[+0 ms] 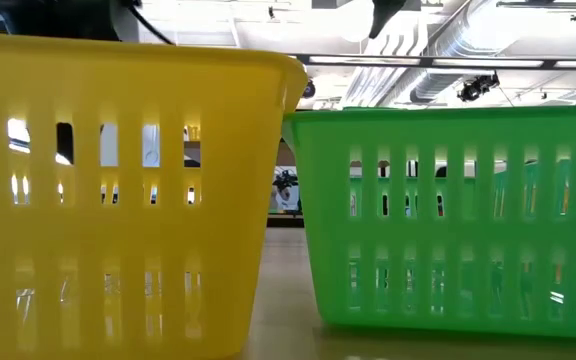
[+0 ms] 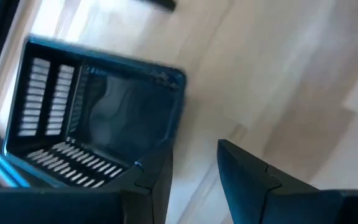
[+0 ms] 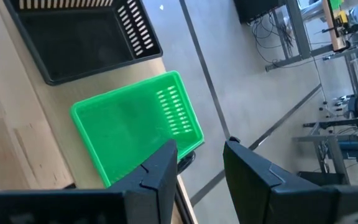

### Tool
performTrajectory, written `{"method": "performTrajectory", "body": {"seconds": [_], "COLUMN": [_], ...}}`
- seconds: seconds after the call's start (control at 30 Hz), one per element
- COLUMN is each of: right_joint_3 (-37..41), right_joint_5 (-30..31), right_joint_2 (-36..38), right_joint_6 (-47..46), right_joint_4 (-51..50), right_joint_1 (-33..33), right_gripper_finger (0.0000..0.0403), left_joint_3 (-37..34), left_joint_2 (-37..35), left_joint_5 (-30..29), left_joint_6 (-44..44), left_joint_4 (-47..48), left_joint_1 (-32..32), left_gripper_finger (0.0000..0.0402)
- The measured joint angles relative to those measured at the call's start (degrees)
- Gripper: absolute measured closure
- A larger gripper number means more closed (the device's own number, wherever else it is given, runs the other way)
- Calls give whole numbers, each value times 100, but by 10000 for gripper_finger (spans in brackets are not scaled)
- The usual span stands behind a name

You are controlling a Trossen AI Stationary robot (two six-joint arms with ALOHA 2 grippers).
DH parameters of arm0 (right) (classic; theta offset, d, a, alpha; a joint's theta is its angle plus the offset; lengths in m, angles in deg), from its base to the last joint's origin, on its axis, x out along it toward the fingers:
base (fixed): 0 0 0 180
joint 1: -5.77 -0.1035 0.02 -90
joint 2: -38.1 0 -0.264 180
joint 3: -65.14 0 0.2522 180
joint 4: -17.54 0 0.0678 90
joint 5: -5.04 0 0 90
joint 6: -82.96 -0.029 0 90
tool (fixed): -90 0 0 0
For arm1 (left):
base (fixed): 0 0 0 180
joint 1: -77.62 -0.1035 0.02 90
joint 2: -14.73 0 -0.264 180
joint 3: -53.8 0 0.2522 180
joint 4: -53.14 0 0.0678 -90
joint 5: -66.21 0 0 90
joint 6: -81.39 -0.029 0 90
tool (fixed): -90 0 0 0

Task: Stack baskets on shelf by color
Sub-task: Stack the top black bin on the black bin on the shelf

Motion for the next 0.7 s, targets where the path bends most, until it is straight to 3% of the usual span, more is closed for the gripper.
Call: {"method": "performTrajectory", "body": {"seconds": [0.4,0.7], "right_joint_3": [0,0], "right_joint_5": [-597,-564], "right_joint_2": [0,0], "right_joint_6": [-9,-9], "right_joint_4": [-7,-10], "right_joint_1": [250,305], "right_gripper_finger": [286,286], "left_joint_3": [0,0], "left_joint_2": [821,1389], "left_joint_5": [-66,-44], "left_joint_6": [44,44], "left_joint_4": [3,-21], "left_joint_1": [-618,-836], "left_gripper_finger": [284,288]}}
